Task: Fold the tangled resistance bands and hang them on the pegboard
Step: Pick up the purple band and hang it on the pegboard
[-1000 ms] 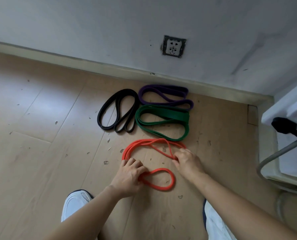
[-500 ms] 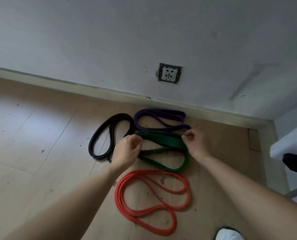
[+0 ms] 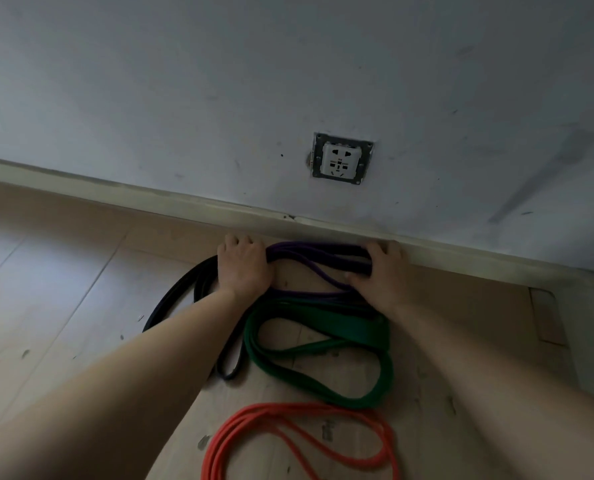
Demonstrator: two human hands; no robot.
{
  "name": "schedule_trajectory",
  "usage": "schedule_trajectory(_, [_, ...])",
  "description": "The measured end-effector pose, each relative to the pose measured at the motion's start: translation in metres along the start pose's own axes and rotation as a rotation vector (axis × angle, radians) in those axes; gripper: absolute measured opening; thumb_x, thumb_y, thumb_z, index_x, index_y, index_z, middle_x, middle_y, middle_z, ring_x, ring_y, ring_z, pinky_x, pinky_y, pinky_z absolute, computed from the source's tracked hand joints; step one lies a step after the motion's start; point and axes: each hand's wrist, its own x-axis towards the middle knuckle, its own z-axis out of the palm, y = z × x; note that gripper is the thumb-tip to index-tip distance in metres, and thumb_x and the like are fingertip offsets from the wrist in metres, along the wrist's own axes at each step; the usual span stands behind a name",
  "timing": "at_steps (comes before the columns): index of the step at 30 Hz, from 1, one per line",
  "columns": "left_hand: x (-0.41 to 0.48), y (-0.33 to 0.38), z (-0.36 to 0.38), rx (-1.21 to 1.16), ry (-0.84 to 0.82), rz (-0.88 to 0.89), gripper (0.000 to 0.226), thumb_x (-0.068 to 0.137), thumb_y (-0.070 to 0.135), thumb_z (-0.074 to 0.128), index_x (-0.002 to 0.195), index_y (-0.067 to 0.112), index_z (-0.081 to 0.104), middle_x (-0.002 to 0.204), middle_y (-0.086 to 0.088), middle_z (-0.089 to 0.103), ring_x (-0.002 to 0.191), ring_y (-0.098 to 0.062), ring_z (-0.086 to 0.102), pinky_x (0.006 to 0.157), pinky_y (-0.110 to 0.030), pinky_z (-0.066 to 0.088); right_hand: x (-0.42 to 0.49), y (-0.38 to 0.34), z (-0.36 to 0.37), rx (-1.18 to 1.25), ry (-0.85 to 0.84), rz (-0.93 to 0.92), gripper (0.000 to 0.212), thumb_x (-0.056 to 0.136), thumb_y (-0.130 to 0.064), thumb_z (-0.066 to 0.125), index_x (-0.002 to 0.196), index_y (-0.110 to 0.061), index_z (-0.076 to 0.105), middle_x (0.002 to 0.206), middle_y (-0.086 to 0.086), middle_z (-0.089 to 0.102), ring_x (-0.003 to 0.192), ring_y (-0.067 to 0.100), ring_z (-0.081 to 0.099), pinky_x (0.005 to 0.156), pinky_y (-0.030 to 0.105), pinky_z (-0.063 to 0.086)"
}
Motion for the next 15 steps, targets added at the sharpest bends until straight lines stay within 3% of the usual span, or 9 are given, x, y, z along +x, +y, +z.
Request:
schedule_trajectory(4, [0.011, 0.0, 0.0, 0.001, 0.021, 0.01, 0.03, 0.1, 0.038, 0.049, 0.111, 0.014, 0.063, 0.113, -0.01, 0.067, 0.111, -0.034, 0.053, 0.088, -0.041, 0.039, -0.005, 0.001, 0.0, -0.207, 0.065, -0.079, 0.069, 0.086, -0.064, 0.062, 0.142, -0.026, 0.05, 0.13, 0.012, 0.046, 0.12, 0.031, 0.045, 0.093, 0.044, 0.047])
schedule_trajectory(7, [0.005, 0.003, -0.01, -0.28, 0.089, 0.044, 0.019, 0.103, 0.03, 0.047, 0.103, 0.011, 0.05, 0.096, -0.013, 0.069, 0.092, -0.036, 0.061, 0.071, -0.041, 0.042, -0.006, -0.014, -0.009, -0.185, 0.148, -0.199, 0.066, 0.084, -0.059, 0.068, 0.137, -0.023, 0.053, 0.128, 0.009, 0.048, 0.115, 0.028, 0.045, 0.092, 0.043, 0.047])
schedule_trajectory(11, [-0.01, 0.014, -0.045, -0.539, 0.153, 0.14, 0.013, 0.103, 0.025, 0.05, 0.104, 0.013, 0.046, 0.084, -0.004, 0.062, 0.074, -0.03, 0.062, 0.064, -0.043, 0.05, -0.001, -0.045, -0.031, -0.057, 0.074, -0.343, 0.076, 0.088, -0.046, 0.07, 0.153, -0.025, 0.036, 0.149, 0.002, 0.042, 0.134, 0.023, 0.033, 0.113, 0.039, 0.031])
schedule_trajectory(15, [-0.018, 0.032, -0.095, -0.715, 0.123, 0.259, 0.017, 0.099, 0.027, 0.062, 0.105, 0.017, 0.049, 0.096, -0.001, 0.066, 0.08, -0.021, 0.063, 0.068, -0.04, 0.053, 0.005, -0.082, -0.077, 0.032, -0.041, -0.359, 0.075, 0.089, -0.035, 0.071, 0.154, -0.03, 0.035, 0.152, -0.002, 0.046, 0.141, 0.022, 0.035, 0.107, 0.033, 0.019])
